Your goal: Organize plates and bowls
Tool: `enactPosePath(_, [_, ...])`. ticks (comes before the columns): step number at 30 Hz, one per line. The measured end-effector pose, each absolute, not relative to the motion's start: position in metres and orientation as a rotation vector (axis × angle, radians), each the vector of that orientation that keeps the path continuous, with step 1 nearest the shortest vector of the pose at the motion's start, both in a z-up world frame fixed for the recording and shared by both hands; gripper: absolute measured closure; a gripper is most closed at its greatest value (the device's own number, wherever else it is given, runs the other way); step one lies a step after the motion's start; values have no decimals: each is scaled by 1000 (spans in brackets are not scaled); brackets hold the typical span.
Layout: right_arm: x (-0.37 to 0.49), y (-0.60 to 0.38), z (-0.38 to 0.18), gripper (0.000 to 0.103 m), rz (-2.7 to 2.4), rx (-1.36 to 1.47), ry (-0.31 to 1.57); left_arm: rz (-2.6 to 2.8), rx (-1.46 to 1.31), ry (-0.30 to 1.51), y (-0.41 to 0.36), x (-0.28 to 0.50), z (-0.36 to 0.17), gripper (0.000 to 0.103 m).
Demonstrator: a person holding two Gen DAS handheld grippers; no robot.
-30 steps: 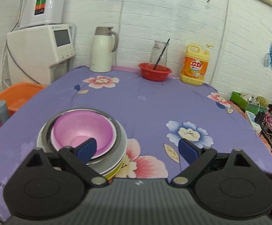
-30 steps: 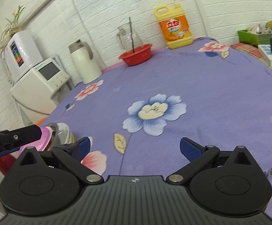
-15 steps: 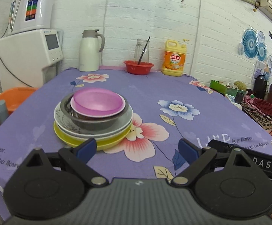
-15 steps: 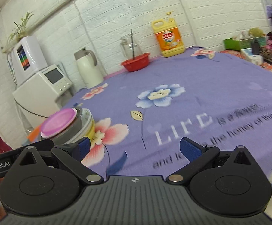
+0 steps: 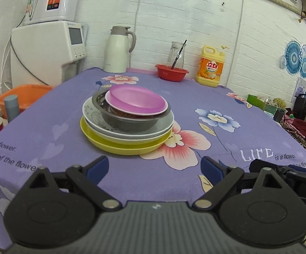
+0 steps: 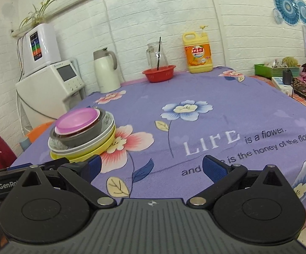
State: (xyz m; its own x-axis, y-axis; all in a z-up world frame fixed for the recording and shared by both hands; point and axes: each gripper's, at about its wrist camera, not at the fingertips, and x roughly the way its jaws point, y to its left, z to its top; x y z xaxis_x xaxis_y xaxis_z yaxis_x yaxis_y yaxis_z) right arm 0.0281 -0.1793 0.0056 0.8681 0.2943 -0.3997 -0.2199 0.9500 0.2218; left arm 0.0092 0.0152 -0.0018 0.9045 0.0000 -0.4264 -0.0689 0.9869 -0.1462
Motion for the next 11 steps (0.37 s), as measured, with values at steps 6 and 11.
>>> enactPosePath(6, [20,-176,8,0,285,155,427,57,-151,414,16,6,0,11])
enactPosePath(11, [18,-178,8,0,281,161,424,60,-123,389,10,2,3,12])
